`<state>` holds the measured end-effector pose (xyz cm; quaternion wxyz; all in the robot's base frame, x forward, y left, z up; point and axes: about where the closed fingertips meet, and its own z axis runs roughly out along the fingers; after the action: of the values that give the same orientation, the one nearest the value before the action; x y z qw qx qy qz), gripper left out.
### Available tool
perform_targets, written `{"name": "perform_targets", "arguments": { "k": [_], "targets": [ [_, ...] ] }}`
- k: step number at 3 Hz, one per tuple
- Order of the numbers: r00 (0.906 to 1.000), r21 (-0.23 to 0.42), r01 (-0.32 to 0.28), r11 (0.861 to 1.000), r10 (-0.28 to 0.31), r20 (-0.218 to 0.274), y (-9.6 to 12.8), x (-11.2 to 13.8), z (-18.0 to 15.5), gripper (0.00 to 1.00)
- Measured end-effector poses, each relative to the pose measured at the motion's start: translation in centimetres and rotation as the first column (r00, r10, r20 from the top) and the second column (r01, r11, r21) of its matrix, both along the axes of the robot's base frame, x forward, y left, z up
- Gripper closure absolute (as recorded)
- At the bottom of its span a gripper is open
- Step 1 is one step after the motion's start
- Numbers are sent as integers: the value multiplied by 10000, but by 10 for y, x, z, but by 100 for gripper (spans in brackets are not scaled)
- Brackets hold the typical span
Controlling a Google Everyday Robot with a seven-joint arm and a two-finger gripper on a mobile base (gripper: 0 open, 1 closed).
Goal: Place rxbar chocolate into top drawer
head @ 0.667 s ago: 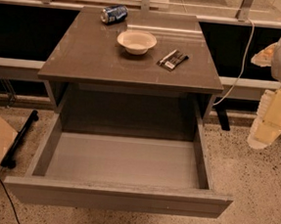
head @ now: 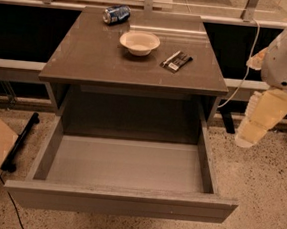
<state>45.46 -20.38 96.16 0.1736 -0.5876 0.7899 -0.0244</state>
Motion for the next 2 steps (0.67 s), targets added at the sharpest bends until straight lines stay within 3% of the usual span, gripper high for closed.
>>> {"name": "perform_targets", "arguments": {
  "k": [1, 2],
  "targets": [
    [9996, 1070, 250, 9939, -260, 78, 19, 23, -19, 0],
    [9975, 2189, 498, 9745, -595, 382, 37, 54, -32, 0]
  ]
}}
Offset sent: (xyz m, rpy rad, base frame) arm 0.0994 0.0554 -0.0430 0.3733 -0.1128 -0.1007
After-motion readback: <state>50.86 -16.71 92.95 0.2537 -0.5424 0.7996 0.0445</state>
